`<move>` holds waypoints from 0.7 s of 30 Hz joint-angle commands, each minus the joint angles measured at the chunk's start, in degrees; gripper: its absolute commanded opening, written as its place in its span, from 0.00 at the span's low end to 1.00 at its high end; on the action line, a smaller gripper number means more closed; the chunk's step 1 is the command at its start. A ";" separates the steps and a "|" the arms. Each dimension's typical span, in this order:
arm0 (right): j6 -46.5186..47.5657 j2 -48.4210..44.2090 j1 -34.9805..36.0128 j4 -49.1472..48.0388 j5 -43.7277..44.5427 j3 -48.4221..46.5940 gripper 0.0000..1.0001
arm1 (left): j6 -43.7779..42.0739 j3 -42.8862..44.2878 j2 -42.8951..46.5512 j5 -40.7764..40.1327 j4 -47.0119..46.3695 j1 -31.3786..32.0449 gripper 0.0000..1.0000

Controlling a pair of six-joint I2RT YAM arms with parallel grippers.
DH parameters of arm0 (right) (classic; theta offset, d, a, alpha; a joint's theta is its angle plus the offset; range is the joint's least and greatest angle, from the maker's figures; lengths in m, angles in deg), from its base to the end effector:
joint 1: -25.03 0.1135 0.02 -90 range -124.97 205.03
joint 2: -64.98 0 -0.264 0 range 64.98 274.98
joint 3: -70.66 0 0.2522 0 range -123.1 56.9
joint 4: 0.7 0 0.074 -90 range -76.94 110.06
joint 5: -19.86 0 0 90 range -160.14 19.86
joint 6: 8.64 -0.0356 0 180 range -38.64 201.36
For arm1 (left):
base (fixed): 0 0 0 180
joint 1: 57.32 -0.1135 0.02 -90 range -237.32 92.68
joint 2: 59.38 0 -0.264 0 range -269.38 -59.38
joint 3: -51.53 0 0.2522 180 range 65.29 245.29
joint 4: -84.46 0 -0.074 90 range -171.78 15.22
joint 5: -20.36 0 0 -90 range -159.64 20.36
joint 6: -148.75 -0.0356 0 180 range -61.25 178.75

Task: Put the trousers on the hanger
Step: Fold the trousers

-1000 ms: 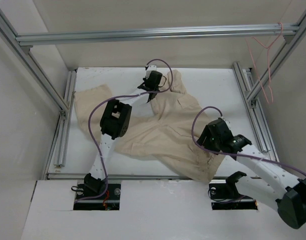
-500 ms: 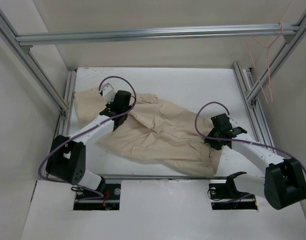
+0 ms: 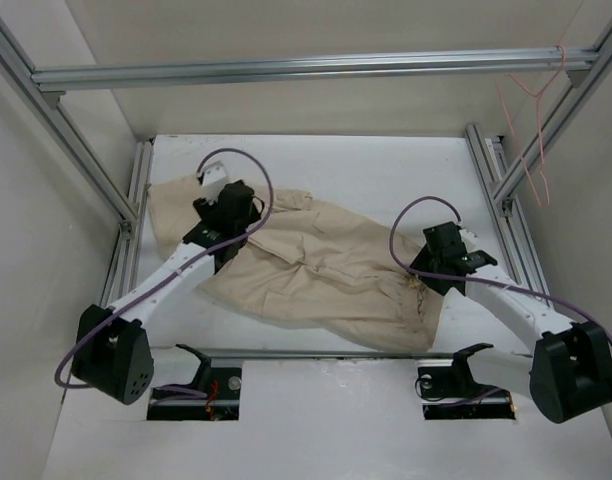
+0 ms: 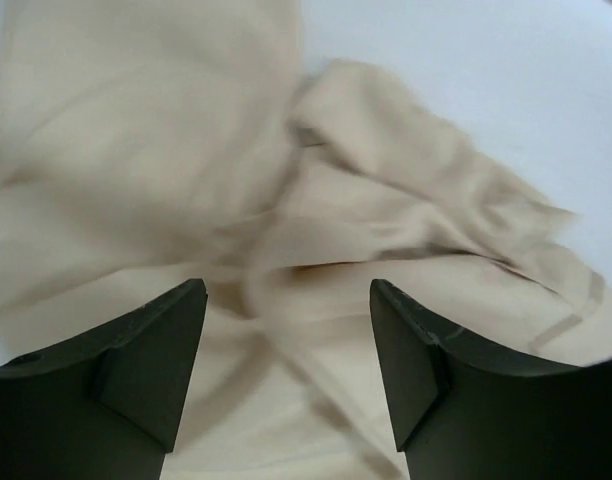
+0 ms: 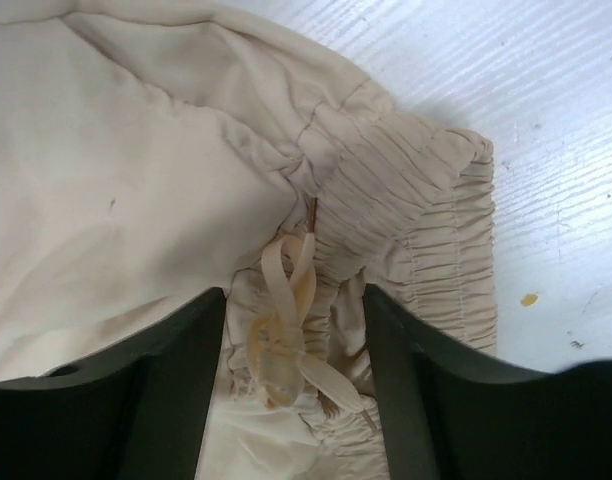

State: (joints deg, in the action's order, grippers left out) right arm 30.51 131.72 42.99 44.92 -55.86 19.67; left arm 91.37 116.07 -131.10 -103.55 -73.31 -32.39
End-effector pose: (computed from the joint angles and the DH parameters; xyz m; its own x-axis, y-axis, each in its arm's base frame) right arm 0.2029 0.0565 0.1924 -0.6717 0.5723 -0.4704 0.5298 0.8149 0.2349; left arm 0.2601 -0.0990 0.2818 -0.3261 -0.3418 -0.8814 -0.3166 0.9180 -0.2389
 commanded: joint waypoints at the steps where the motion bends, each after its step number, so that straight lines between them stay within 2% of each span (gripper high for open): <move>1: 2.51 -2.75 0.72 -2.15 0.84 -2.23 0.48 | -19.85 10.80 -8.41 4.72 -10.58 6.22 0.63; 2: 2.86 -3.10 0.81 -2.50 0.49 -2.23 0.34 | -21.44 13.35 -10.52 5.17 -9.97 7.01 0.63; 3: 3.12 -3.19 0.81 -2.50 0.22 -2.40 0.28 | -22.76 15.64 -12.46 5.34 -9.01 7.89 0.64; 5: 3.65 -3.72 0.72 -2.24 0.04 -2.67 0.20 | -24.70 18.46 -15.80 7.27 -7.86 8.33 0.69; 6: 3.74 -4.24 0.63 -2.50 0.04 -2.58 0.21 | -27.15 20.21 -18.77 10.50 -6.98 8.25 0.70; 7: 3.74 -4.60 0.54 -2.50 0.04 -2.49 0.23 | -27.69 20.58 -19.67 11.31 -6.98 8.08 0.71; 8: 3.74 -4.95 0.54 -2.50 0.13 -2.49 0.30 | -29.00 22.41 -22.90 14.19 -6.37 7.73 0.72; 10: 3.92 -5.91 -0.16 -2.50 0.04 -2.49 0.50 | -30.34 26.20 -28.10 17.55 -5.31 7.46 0.74; 13: 5.05 -7.23 -2.52 -2.15 -0.04 -2.58 0.72 | -30.25 31.81 -34.07 19.14 -2.94 7.28 0.78; 16: 5.32 -6.28 -4.90 -2.06 -0.92 -2.67 0.73 | -31.12 35.60 -38.04 19.41 -1.36 7.37 0.79; 21: 3.57 -5.92 -9.65 -0.39 0.13 -0.92 0.71 | -31.13 39.12 -41.83 19.06 0.14 6.58 0.81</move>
State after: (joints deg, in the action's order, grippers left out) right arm 34.86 126.49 35.73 44.70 -56.84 19.23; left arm 61.58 150.98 -173.44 -85.10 -74.58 -25.11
